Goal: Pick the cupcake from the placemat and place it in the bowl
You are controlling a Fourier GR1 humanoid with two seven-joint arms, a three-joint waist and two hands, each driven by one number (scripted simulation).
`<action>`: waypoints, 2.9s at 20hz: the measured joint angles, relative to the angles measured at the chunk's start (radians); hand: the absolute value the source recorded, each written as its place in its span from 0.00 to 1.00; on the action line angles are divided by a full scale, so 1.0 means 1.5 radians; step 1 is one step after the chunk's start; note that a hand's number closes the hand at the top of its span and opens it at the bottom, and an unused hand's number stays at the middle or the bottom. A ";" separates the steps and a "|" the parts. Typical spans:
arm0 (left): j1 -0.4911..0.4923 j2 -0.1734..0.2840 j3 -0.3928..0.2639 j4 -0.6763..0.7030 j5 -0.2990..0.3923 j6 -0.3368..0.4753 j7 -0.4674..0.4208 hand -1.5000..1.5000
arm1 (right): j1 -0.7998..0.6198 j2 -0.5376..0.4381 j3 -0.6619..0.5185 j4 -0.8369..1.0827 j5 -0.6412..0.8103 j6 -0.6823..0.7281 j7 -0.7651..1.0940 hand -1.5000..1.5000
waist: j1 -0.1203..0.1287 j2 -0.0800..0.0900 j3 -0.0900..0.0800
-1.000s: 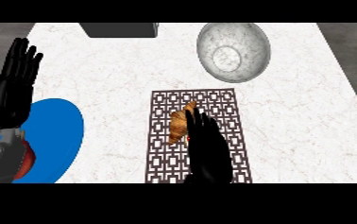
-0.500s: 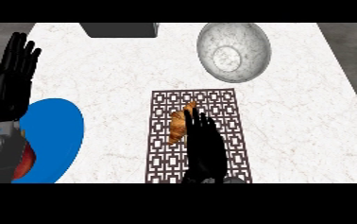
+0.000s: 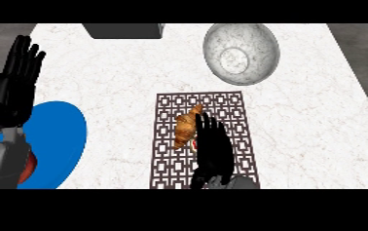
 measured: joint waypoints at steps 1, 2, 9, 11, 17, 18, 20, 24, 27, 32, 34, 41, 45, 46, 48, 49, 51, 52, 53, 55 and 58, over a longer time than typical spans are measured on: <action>-0.009 -0.001 0.001 0.004 -0.004 0.000 0.004 0.50 | -0.011 0.001 -0.003 0.014 -0.009 -0.003 0.000 0.00 | 0.000 0.000 0.000; -0.009 0.002 0.008 0.004 -0.003 -0.006 0.006 0.50 | -0.009 0.001 -0.005 0.023 -0.010 -0.007 0.000 0.00 | 0.000 0.000 0.000; -0.001 -0.012 0.023 -0.020 -0.015 -0.017 0.022 0.50 | 0.014 -0.004 -0.017 0.051 0.006 -0.021 -0.022 1.00 | 0.000 0.000 0.000; 0.004 -0.020 0.022 -0.021 -0.021 -0.015 0.019 0.50 | 0.007 -0.005 -0.025 0.052 0.019 -0.028 -0.043 1.00 | 0.000 0.000 0.000; 0.005 -0.032 0.027 -0.018 -0.036 -0.022 0.014 0.50 | -0.013 0.001 -0.038 0.082 0.060 -0.065 -0.089 1.00 | 0.000 -0.001 0.000; 0.009 -0.032 0.031 -0.024 -0.035 -0.025 0.017 0.50 | -0.014 -0.003 -0.046 0.079 0.064 -0.059 -0.098 1.00 | 0.000 -0.001 0.000; 0.014 -0.039 0.029 -0.037 -0.042 -0.022 0.022 0.50 | -0.016 -0.005 -0.045 0.091 0.073 -0.073 -0.106 1.00 | 0.000 -0.001 0.000; 0.016 -0.038 0.037 -0.040 -0.039 -0.021 0.023 0.50 | -0.022 -0.165 -0.129 0.080 0.021 -0.055 -0.245 1.00 | -0.006 0.002 0.001; 0.016 -0.038 0.041 -0.042 -0.037 -0.020 0.021 0.50 | -0.035 -0.287 -0.191 0.102 -0.009 -0.045 -0.346 1.00 | -0.011 0.008 0.003; 0.017 -0.039 0.043 -0.046 -0.033 -0.023 0.018 0.50 | -0.057 -0.452 -0.297 0.168 -0.071 -0.052 -0.534 1.00 | -0.007 0.014 0.006; 0.015 -0.037 0.044 -0.047 -0.032 -0.025 0.017 0.50 | -0.067 -0.507 -0.342 0.205 -0.097 -0.064 -0.610 1.00 | -0.004 0.015 0.007; 0.011 -0.036 0.041 -0.037 -0.030 -0.036 0.013 0.50 | -0.109 -0.634 -0.482 0.358 -0.204 -0.080 -0.895 1.00 | 0.010 0.015 0.006; 0.002 -0.037 0.035 -0.032 -0.031 -0.040 0.017 0.50 | -0.151 -0.676 -0.543 0.433 -0.262 -0.057 -1.051 1.00 | 0.017 0.013 0.005; 0.000 -0.036 0.035 -0.031 -0.032 -0.041 0.018 0.50 | -0.163 -0.687 -0.555 0.451 -0.273 -0.045 -1.087 1.00 | 0.018 0.012 0.005; -0.001 -0.035 0.036 -0.026 -0.035 -0.040 0.017 0.50 | -0.181 -0.696 -0.575 0.487 -0.297 -0.021 -1.155 1.00 | 0.019 0.011 0.004; -0.005 -0.032 0.039 -0.020 -0.034 -0.043 0.016 0.50 | -0.197 -0.703 -0.584 0.501 -0.309 0.000 -1.178 1.00 | 0.019 0.010 0.003; -0.014 -0.033 0.038 -0.016 -0.034 -0.041 0.022 0.50 | -0.227 -0.713 -0.595 0.524 -0.329 0.046 -1.217 1.00 | 0.019 0.009 0.003; -0.015 -0.036 0.034 -0.016 -0.036 -0.041 0.022 0.50 | -0.243 -0.715 -0.600 0.538 -0.339 0.072 -1.230 1.00 | 0.020 0.008 0.002; -0.012 -0.037 0.035 -0.015 -0.036 -0.043 0.018 0.50 | -0.263 -0.716 -0.601 0.544 -0.346 0.096 -1.230 1.00 | 0.021 0.008 0.002; -0.012 -0.037 0.037 -0.012 -0.037 -0.043 0.019 0.50 | -0.291 -0.706 -0.598 0.549 -0.355 0.124 -1.227 1.00 | 0.019 0.006 0.001; -0.026 -0.041 0.037 0.010 -0.044 -0.039 0.009 0.50 | -0.333 -0.686 -0.584 0.538 -0.360 0.158 -1.199 1.00 | 0.014 0.004 0.000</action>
